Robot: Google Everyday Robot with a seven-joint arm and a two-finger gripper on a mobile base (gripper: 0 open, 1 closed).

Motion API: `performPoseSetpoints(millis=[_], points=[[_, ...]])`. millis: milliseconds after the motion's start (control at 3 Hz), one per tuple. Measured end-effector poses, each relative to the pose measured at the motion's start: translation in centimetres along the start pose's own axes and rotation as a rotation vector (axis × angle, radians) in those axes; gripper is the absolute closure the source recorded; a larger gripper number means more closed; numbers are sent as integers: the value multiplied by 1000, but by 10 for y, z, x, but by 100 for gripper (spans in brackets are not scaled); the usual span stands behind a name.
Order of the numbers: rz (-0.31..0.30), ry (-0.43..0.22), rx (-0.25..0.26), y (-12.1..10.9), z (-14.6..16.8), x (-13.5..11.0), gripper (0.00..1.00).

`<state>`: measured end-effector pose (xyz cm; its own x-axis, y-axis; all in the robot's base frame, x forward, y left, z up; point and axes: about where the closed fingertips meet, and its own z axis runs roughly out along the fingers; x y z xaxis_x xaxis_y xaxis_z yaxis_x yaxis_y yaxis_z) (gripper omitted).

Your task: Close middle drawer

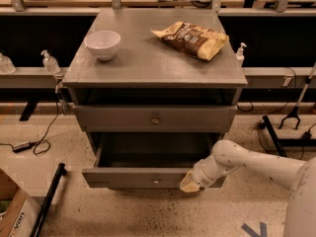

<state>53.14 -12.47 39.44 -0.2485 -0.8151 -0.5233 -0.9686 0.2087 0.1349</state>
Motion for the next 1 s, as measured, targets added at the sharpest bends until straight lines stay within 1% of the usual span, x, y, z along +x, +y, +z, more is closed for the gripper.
performPoseSetpoints(millis=[333,667,1000], points=[[-8,-34,16,-40,12,0,100],[-8,-34,16,-39,10,-1,100],[-37,-88,65,-54,20,-14,100]])
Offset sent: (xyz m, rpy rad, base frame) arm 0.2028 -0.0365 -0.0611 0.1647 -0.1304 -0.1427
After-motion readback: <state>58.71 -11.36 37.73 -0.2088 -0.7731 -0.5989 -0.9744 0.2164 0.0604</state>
